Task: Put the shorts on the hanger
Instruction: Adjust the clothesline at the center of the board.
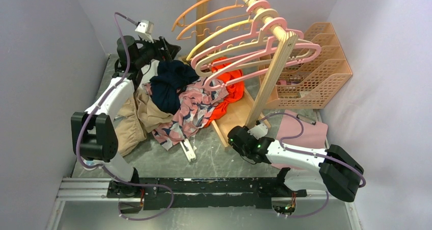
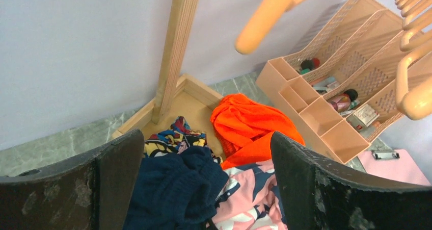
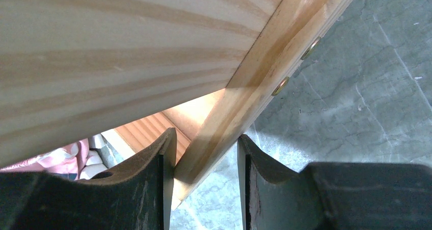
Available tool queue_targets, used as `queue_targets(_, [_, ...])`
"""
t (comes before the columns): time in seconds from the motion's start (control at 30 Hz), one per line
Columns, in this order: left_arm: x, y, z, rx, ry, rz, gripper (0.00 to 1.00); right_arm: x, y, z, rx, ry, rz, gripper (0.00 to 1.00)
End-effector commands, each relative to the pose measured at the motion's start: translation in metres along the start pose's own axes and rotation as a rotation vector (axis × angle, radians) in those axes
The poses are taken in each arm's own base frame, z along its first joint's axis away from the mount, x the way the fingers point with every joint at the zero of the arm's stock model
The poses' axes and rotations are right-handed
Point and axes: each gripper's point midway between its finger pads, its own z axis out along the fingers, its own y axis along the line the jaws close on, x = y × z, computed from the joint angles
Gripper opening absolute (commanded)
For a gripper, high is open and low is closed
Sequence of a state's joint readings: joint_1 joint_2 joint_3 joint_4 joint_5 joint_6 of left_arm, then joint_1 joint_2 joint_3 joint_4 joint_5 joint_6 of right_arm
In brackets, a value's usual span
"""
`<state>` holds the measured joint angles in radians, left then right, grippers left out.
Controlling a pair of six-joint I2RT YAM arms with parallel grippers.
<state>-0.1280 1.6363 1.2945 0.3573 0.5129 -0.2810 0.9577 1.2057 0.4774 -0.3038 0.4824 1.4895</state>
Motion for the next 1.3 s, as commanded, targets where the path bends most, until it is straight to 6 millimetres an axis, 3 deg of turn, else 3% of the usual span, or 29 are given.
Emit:
queue_targets(0.0, [0.004, 0.006, -0.002, -0.033, 0.066, 0.034, 0.97, 0.056, -0.054, 0.007, -0.031, 0.317, -0.764, 0.00])
queue_targets(0.07, [0.005, 0.016, 0.006, -0.049, 0.047, 0.065, 0.99, 0.057, -0.054, 0.007, -0.031, 0.323, -0.769, 0.00])
queue_targets(0.17, [0.019, 0.033, 0.035, -0.014, 0.051, 0.062, 0.98, 0.058, -0.054, 0.007, -0.037, 0.327, -0.772, 0.00])
queue_targets(0.27, [0.018, 0.038, 0.063, 0.072, -0.010, 0.048, 0.97, 0.057, -0.053, 0.007, -0.039, 0.322, -0.770, 0.00])
queue_targets(0.4, [0.009, 0.040, 0.081, 0.145, -0.199, 0.081, 1.00, 0.055, -0.054, 0.009, -0.016, 0.314, -0.776, 0.00])
queue_targets(0.57, [0.017, 0.049, 0.114, 0.164, -0.263, 0.141, 0.99, 0.053, -0.055, 0.010, -0.004, 0.317, -0.785, 0.00])
queue_targets(0.77, [0.043, 0.051, 0.157, 0.137, -0.250, 0.260, 0.99, 0.055, -0.054, 0.010, -0.016, 0.328, -0.790, 0.00])
queue_targets(1.03, [0.079, 0.057, 0.197, 0.100, -0.283, 0.333, 0.96, 0.058, -0.053, 0.009, -0.040, 0.344, -0.800, 0.00])
queue_targets(1.27, [0.086, 0.073, 0.218, 0.035, -0.344, 0.365, 0.85, 0.061, -0.050, 0.009, -0.064, 0.358, -0.821, 0.00])
